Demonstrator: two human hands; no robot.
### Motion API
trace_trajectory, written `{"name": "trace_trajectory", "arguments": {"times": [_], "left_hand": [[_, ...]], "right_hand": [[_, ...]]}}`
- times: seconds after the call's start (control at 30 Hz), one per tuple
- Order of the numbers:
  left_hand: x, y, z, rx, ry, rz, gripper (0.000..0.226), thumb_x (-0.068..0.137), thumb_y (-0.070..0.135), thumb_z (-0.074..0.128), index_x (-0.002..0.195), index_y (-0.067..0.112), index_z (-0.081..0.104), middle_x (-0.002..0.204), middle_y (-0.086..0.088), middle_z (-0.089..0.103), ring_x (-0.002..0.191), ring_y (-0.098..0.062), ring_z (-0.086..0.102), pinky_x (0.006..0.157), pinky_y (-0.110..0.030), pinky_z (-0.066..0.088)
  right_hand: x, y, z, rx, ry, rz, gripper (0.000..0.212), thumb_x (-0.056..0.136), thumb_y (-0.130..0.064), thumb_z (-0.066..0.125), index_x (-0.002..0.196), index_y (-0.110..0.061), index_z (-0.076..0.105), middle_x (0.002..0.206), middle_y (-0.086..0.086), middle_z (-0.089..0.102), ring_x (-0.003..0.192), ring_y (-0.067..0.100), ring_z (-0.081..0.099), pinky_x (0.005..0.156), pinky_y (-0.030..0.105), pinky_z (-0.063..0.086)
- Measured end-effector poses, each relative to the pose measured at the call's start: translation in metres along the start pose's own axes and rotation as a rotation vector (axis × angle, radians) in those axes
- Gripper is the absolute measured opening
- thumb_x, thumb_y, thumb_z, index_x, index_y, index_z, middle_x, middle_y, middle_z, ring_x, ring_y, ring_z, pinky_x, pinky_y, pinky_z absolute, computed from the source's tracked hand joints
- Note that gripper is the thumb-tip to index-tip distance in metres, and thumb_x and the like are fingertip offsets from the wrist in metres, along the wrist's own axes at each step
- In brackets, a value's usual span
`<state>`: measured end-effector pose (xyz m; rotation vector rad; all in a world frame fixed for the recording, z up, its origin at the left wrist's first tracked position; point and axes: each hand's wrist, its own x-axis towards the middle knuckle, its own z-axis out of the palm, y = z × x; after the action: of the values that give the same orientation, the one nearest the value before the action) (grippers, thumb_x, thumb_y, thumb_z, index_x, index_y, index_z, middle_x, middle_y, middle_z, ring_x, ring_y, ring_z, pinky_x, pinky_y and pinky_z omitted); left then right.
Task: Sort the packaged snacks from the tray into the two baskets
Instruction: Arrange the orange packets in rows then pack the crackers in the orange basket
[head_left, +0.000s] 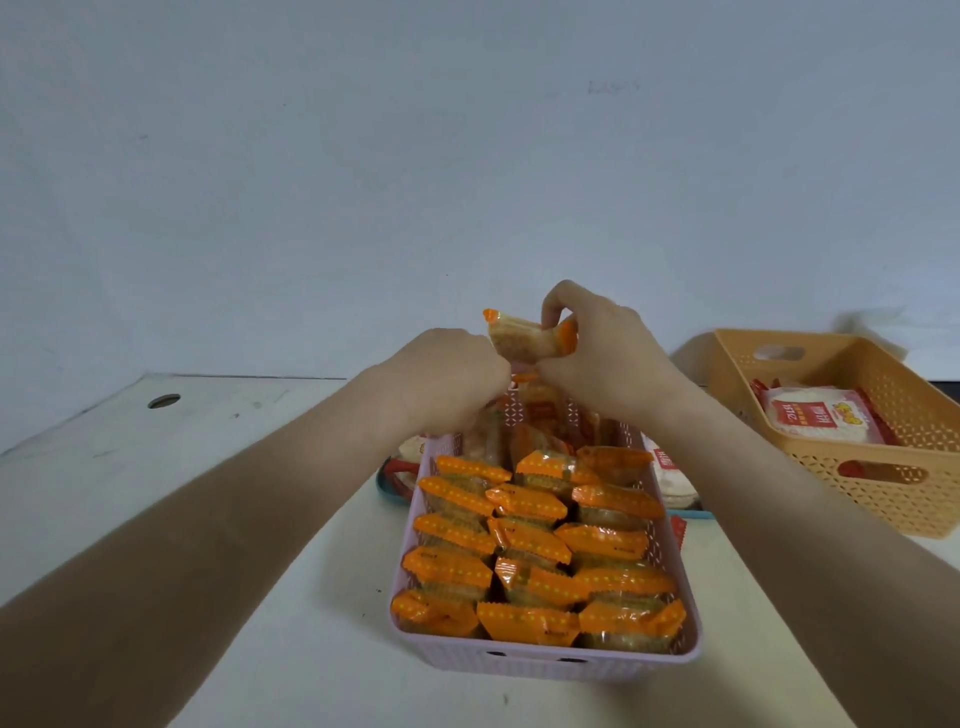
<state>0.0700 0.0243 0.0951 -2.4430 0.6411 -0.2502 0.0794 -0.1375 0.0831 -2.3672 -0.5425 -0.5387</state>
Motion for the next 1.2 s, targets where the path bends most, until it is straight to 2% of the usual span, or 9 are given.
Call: {"name": "trace_trajectory", "arguments": {"times": [0.2, 0.33, 0.43, 0.53, 0.63, 0.73, 0.93, 1.1, 1.2], "left_hand": [[0.015, 0.012, 0.007, 0.045, -0.075, 0.073, 0.019, 0.086, 0.010, 0.058, 0.072, 0.015, 0.046, 0.062, 0.000, 0.037, 0.065, -0.022, 0.049, 0.053, -0.033, 0.040], [0.009, 0.005, 0.011, -0.184, -0.018, -0.079, 0.007, 0.081, 0.012, 0.059, 0.076, 0.013, 0.056, 0.066, -0.002, 0.048, 0.064, -0.021, 0.053, 0.052, -0.033, 0.045], [-0.002, -0.003, 0.018, -0.311, 0.049, -0.125, 0.007, 0.076, 0.017, 0.066, 0.084, 0.017, 0.066, 0.083, -0.002, 0.057, 0.084, -0.022, 0.053, 0.062, -0.035, 0.049], [-0.019, -0.003, 0.017, -0.455, 0.007, -0.166, 0.030, 0.079, 0.028, 0.073, 0.108, 0.025, 0.066, 0.106, 0.002, 0.061, 0.097, -0.019, 0.056, 0.074, -0.032, 0.049], [-0.036, -0.002, 0.014, -0.650, -0.006, -0.199, 0.030, 0.080, 0.031, 0.075, 0.109, 0.030, 0.067, 0.110, 0.008, 0.064, 0.100, -0.014, 0.058, 0.084, -0.031, 0.050], [-0.049, 0.000, 0.012, -0.735, 0.057, -0.224, 0.027, 0.083, 0.026, 0.074, 0.109, 0.033, 0.069, 0.107, 0.014, 0.062, 0.100, -0.008, 0.055, 0.083, -0.024, 0.045], [-0.059, -0.001, 0.013, -0.852, 0.085, -0.211, 0.024, 0.084, 0.017, 0.069, 0.103, 0.032, 0.071, 0.098, 0.018, 0.065, 0.092, 0.000, 0.057, 0.075, -0.007, 0.039], [-0.058, 0.003, 0.017, -0.922, 0.355, -0.332, 0.013, 0.088, 0.022, 0.061, 0.096, 0.028, 0.069, 0.089, 0.017, 0.062, 0.086, -0.004, 0.057, 0.074, -0.015, 0.044], [-0.051, 0.006, 0.024, -0.868, 0.319, -0.278, 0.003, 0.087, 0.034, 0.065, 0.089, 0.031, 0.064, 0.092, 0.014, 0.059, 0.091, -0.007, 0.051, 0.072, -0.022, 0.040]], "right_hand": [[-0.003, 0.004, -0.006, 0.139, 0.111, -0.022, 0.026, 0.082, -0.016, 0.067, 0.104, -0.026, 0.058, 0.093, -0.004, 0.062, 0.084, 0.016, 0.058, 0.069, 0.030, 0.049], [-0.005, 0.006, -0.009, 0.169, 0.167, 0.012, 0.041, 0.081, -0.018, 0.069, 0.116, -0.030, 0.053, 0.092, -0.007, 0.062, 0.082, 0.014, 0.062, 0.068, 0.026, 0.052], [-0.005, 0.004, -0.011, 0.362, 0.181, 0.081, 0.035, 0.078, -0.020, 0.070, 0.109, -0.030, 0.055, 0.083, -0.007, 0.065, 0.069, 0.007, 0.060, 0.059, 0.024, 0.049], [-0.001, -0.002, -0.011, 0.411, 0.111, 0.100, 0.030, 0.078, -0.018, 0.065, 0.107, -0.029, 0.063, 0.084, -0.005, 0.067, 0.072, 0.011, 0.062, 0.064, 0.027, 0.050], [-0.001, -0.011, -0.007, 0.165, 0.017, 0.007, 0.030, 0.083, -0.024, 0.061, 0.112, -0.025, 0.066, 0.095, -0.006, 0.068, 0.087, 0.013, 0.060, 0.071, 0.024, 0.046], [-0.001, -0.016, -0.001, 0.027, -0.097, -0.064, 0.030, 0.085, -0.026, 0.062, 0.114, -0.024, 0.068, 0.105, -0.003, 0.065, 0.099, 0.016, 0.059, 0.082, 0.030, 0.047], [0.001, -0.019, 0.022, -0.166, -0.334, -0.173, 0.035, 0.083, -0.021, 0.069, 0.114, -0.035, 0.068, 0.110, -0.008, 0.068, 0.095, 0.008, 0.060, 0.064, 0.012, 0.040], [0.000, -0.013, 0.025, -0.120, -0.436, -0.122, 0.042, 0.084, -0.013, 0.070, 0.124, -0.024, 0.061, 0.116, -0.002, 0.069, 0.099, 0.011, 0.064, 0.081, 0.021, 0.050], [-0.002, -0.011, 0.021, -0.076, -0.466, -0.110, 0.039, 0.085, -0.004, 0.067, 0.121, -0.020, 0.062, 0.118, -0.001, 0.068, 0.105, 0.011, 0.065, 0.086, 0.023, 0.053]]}}
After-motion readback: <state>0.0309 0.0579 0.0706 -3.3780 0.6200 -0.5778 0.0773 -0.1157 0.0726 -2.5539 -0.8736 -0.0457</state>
